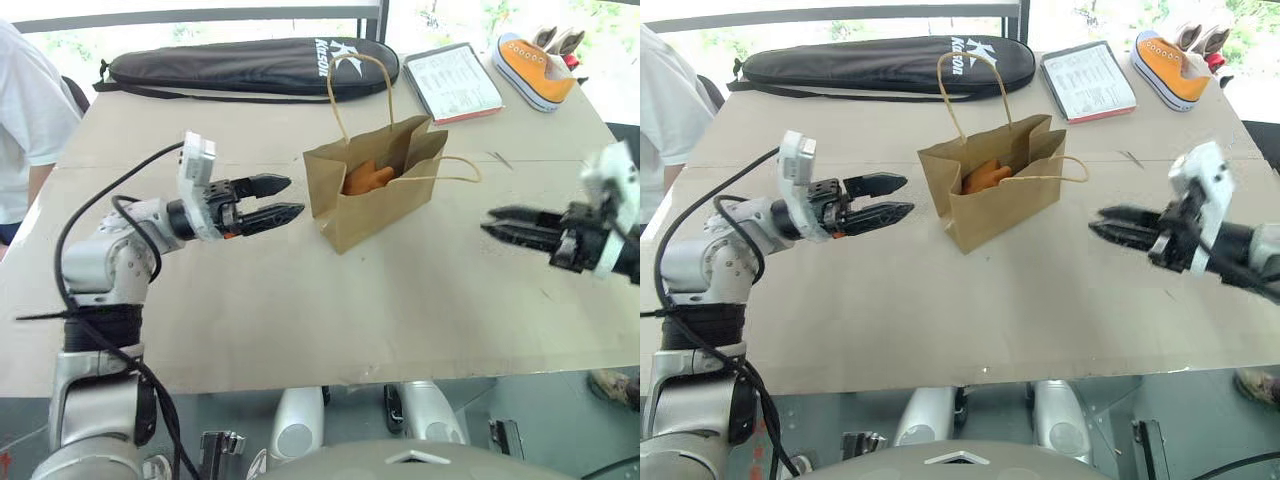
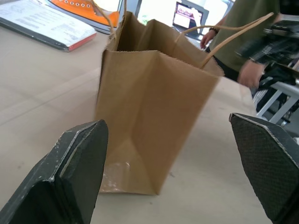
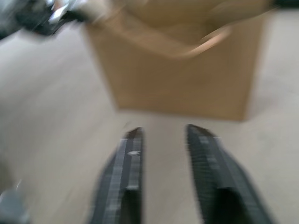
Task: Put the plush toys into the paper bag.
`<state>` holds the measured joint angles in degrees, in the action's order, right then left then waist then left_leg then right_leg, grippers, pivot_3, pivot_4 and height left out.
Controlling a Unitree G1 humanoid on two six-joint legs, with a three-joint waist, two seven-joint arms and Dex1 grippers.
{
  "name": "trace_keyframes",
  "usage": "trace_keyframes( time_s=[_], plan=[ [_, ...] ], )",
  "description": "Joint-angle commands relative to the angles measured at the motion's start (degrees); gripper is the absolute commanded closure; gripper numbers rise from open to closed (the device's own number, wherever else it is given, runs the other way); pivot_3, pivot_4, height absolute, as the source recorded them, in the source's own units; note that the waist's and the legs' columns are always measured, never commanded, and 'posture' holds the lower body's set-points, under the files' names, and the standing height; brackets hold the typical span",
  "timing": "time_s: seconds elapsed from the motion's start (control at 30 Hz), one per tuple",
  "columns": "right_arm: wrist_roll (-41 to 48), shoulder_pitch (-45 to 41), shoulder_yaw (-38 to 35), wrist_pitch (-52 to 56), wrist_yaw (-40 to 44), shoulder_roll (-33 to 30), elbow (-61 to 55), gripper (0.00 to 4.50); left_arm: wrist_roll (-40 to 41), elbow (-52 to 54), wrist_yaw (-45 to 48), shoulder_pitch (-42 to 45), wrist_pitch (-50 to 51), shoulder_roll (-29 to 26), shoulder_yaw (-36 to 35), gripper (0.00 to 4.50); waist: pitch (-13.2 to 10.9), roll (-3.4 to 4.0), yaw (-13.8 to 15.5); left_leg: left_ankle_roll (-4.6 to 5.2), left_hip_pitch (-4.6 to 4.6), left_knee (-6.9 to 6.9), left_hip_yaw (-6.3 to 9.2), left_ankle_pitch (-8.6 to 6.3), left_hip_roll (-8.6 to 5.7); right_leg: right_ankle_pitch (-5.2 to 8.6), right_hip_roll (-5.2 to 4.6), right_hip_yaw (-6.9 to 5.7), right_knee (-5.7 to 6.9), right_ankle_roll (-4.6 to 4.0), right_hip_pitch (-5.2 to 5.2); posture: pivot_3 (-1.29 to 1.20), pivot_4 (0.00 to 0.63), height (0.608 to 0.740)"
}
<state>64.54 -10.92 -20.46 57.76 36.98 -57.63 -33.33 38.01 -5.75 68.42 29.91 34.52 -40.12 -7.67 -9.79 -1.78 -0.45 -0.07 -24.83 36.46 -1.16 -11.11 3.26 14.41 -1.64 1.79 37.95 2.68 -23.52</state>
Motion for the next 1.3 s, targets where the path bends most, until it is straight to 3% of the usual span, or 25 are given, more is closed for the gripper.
trace_keyframes(
  time_s=[0.03, 0.17, 0.37, 0.5, 0.83, 1.1, 1.2, 1.3],
  plan=[
    [-4.4, -1.2, 5.4, -4.4, 0.5, 2.5, -3.6, 4.48, -4.3, -6.7, 2.8, 5.4, -5.8, 1.0, 2.5, 0.0, 0.0, -0.01, -0.1, 0.0, 0.0, 0.01, -0.01, 0.0, 0.0, 0.0, 0.0, 0.0, 0.0, 0.01, 0.0, 0.0, 0.15, 0.74],
    [-15.7, -7.3, 20.1, -9.5, -1.8, 10.4, -2.9, 4.48, -8.1, -14.6, 5.4, 10.7, -9.9, 2.5, 5.2, 0.0, 0.0, -0.01, -0.6, 0.0, -0.01, 0.02, -0.03, 0.0, 0.0, -0.01, 0.04, 0.05, 0.0, 0.01, -0.04, 0.0, 0.15, 0.74],
    [-35.3, -19.4, 36.7, -20.4, -4.0, 25.9, 15.1, 4.48, -6.1, -12.0, 10.9, 11.3, -5.0, 3.5, 7.2, 0.0, 0.0, 0.02, -0.6, 0.0, -0.06, 0.0, 0.03, 0.0, 0.03, -0.02, 0.13, 0.05, 0.04, -0.01, -0.09, 0.0, 0.15, 0.74],
    [-40.1, -23.4, 37.9, -24.3, -3.6, 31.8, 22.8, 4.48, -6.6, -8.7, 10.1, 9.5, -4.7, 3.3, 6.9, 0.0, 0.0, 0.02, -0.2, 0.0, -0.13, 0.0, 0.04, 0.0, 0.02, -0.02, 0.1, 0.0, 0.04, -0.01, -0.1, 0.0, 0.15, 0.74],
    [-43.9, -24.2, 37.5, -28.5, -0.7, 40.6, 30.3, 4.48, -13.0, 6.4, -14.1, 2.0, -7.4, 11.6, 6.2, 0.0, 0.0, 0.02, -0.3, 0.0, -0.04, 0.02, 0.05, 0.0, 0.03, -0.04, 0.08, -0.01, 0.12, -0.01, -0.05, 0.0, 0.15, 0.74],
    [-45.5, -21.1, 37.4, -28.4, 1.0, 41.5, 29.3, 4.48, -18.9, 11.7, -33.8, -1.6, -8.1, 22.0, 6.8, 0.0, 0.0, 0.0, -0.1, 0.0, -0.04, 0.05, 0.05, 0.0, 0.01, -0.05, 0.06, 0.0, 0.14, -0.01, -0.02, 0.0, 0.15, 0.74],
    [-44.5, -18.6, 37.2, -26.8, 2.0, 40.5, 24.8, 4.5, -20.3, 11.1, -35.3, -2.1, -9.8, 24.1, 8.1, 0.85, 0.0, 0.01, -0.2, 0.0, -0.03, 0.05, 0.05, 0.0, 0.0, -0.05, 0.06, 0.0, 0.14, -0.01, -0.01, 0.0, 0.15, 0.74],
    [-43.4, -16.2, 36.2, -24.7, 1.8, 39.4, 19.7, 4.5, -20.4, 10.4, -36.1, -2.4, -11.5, 25.1, 8.0, 2.32, 0.0, 0.01, -0.4, 0.0, -0.03, 0.04, 0.05, 0.0, 0.0, -0.05, 0.07, 0.0, 0.15, -0.01, -0.02, 0.0, 0.15, 0.74]
  ],
)
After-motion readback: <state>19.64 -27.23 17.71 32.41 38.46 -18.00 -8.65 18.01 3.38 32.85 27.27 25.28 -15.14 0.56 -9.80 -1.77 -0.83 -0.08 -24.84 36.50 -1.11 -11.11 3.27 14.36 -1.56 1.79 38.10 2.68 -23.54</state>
